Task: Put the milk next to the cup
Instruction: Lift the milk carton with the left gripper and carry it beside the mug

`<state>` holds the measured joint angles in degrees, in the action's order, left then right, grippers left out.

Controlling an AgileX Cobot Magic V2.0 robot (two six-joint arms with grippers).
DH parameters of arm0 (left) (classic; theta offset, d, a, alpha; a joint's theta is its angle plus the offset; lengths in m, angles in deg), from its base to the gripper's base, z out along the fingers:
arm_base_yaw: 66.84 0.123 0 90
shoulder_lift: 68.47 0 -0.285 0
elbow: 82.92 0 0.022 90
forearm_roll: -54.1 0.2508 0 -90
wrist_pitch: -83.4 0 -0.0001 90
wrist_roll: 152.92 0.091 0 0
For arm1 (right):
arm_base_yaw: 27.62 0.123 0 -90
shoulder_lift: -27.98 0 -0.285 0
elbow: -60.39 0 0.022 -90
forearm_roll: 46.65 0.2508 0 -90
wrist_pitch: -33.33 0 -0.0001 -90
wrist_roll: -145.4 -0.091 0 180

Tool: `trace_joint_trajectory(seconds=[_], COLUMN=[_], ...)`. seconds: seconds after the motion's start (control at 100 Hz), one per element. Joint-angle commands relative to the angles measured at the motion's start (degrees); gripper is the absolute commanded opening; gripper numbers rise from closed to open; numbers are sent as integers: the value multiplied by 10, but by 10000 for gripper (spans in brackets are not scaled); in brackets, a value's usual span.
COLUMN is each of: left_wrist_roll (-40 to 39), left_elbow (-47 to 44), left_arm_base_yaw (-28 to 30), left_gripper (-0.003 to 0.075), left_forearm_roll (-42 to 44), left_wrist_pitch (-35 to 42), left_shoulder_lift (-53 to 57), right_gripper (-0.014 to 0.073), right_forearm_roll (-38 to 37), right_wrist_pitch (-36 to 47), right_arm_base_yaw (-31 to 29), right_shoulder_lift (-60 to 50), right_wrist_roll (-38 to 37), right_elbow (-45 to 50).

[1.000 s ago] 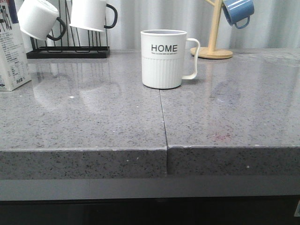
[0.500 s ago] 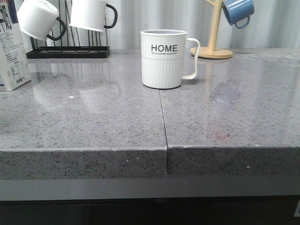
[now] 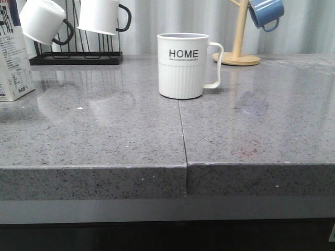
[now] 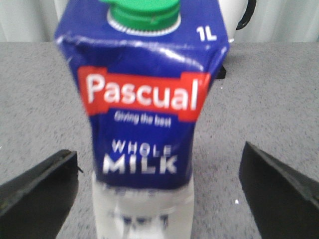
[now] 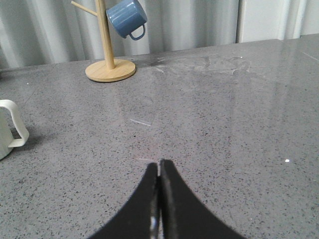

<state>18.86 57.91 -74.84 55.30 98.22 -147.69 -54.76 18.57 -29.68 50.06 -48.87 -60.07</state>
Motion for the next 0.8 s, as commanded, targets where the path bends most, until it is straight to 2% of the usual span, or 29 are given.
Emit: trace_joint_trajectory(seconds=[0.0,0.28,0.4,0.49,0.64,0.69,0.73,0.79], left_wrist_roll=[2,2,2,2,2,2,2,2], left_elbow=[42,107,111,111,111,111,111,111], left_arm_base_yaw=[1,1,1,1,1,1,1,1], left_gripper=[625,624,584,486,201,129,97,97], left_forearm_roll=[1,1,-3,-17,-18,-18,-18,-18], left_wrist_pitch=[63,89,114,117,123,130,137,144], left_shoulder_lift=[-18,-107,-127,-130,-130,-130,-129,-126], right_gripper=[-68,-68,-68,-68,-68,-68,-68,-68], right_forearm_roll=[-4,-4,-4,-4,-4,-4,-4,-4], right_wrist_pitch=[42,42,42,42,42,42,42,42], right_arm_base_yaw=[-4,-4,-4,-4,-4,-4,-4,-4], right_shoulder_lift=[3,3,3,3,3,3,3,3], right_wrist_roll=[0,0,0,0,0,0,0,0], right_elbow=[-15,-15,-15,-15,-15,-15,-15,-15])
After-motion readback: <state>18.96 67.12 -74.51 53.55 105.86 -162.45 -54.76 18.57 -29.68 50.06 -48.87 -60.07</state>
